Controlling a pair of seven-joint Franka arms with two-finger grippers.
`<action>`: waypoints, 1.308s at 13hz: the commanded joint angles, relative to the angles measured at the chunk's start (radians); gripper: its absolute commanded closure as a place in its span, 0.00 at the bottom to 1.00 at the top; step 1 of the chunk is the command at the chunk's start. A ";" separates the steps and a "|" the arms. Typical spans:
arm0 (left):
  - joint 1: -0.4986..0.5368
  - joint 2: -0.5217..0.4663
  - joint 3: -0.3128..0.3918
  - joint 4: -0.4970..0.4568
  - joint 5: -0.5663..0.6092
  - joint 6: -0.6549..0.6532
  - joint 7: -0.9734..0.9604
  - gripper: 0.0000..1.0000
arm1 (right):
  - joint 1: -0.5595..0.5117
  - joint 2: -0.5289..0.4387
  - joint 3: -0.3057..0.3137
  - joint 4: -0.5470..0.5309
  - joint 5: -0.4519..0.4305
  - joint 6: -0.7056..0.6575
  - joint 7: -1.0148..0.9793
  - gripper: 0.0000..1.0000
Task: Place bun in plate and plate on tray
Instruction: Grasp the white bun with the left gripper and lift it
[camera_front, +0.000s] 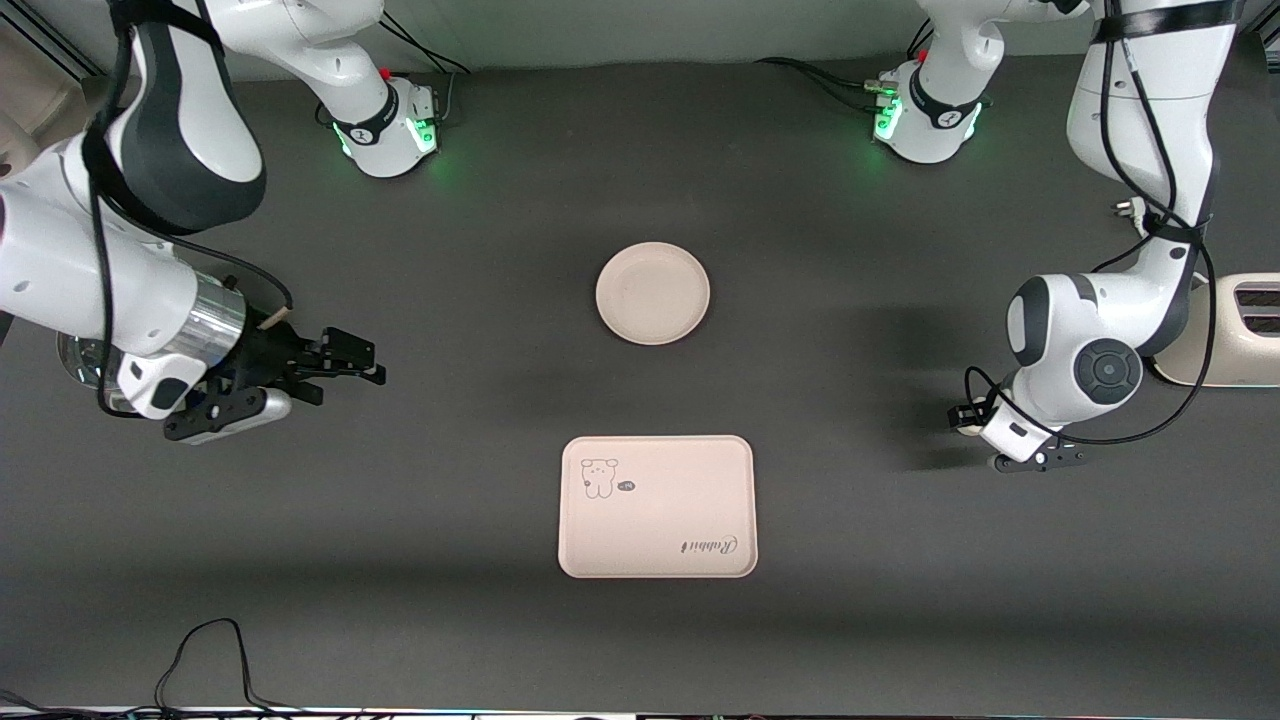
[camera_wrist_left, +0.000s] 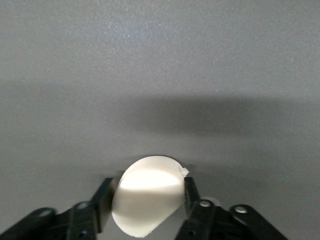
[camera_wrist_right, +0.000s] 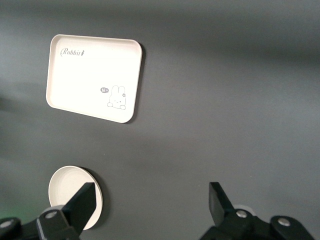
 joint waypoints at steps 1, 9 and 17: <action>0.003 0.015 0.002 0.017 -0.057 -0.006 0.049 0.59 | 0.024 0.010 -0.010 -0.001 0.021 0.016 0.016 0.00; 0.027 -0.147 0.010 0.250 -0.081 -0.544 0.060 0.65 | 0.060 0.022 -0.010 0.001 0.021 0.018 0.016 0.00; 0.046 -0.560 0.011 0.272 -0.078 -0.967 0.046 0.64 | 0.075 0.024 -0.010 0.005 0.029 0.028 0.017 0.00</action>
